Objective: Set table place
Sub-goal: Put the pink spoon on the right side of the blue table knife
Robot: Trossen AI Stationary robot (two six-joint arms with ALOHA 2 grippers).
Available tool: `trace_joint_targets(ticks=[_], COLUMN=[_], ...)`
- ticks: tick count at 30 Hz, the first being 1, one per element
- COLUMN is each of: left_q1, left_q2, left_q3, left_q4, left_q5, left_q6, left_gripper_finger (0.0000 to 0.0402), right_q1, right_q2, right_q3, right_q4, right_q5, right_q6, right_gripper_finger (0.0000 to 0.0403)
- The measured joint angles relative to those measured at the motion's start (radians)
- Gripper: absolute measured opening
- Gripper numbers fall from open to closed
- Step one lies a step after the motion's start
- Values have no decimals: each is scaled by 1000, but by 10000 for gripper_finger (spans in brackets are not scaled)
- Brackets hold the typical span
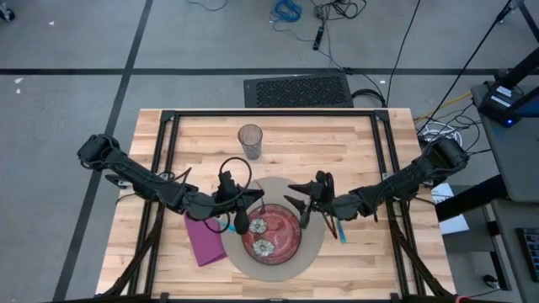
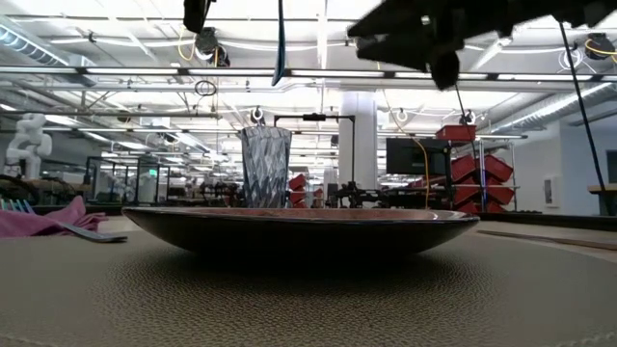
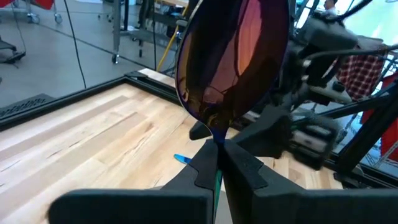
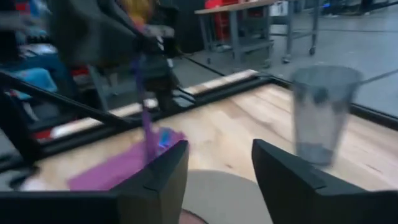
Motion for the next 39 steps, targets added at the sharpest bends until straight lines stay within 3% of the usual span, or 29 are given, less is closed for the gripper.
trace_joint_targets(ticks=[7,10,17,23,36,39], left_q1=[6,19,36,22,9,9], left_q2=[22,37,65,70,70,70], left_q3=[0,0,0,0,0,0], left_q4=[57,94,127,130,122,118], left_q5=[-50,-51,-38,-27,-29,-27], left_q6=[25,26,23,18,18,18], left_gripper_finger=[0,0,0,0,0,0], right_q1=[-44,-58,-67,-75,-55,-55], right_q2=[40,77,196,246,248,248], right_q3=[113,180,307,357,358,358], right_q4=[-17,-91,-182,-191,-190,-195], right_q5=[-20,-66,-61,2,21,20], right_q6=[-26,-31,-74,-111,-144,-146], right_gripper_finger=[204,203,188,176,72,29])
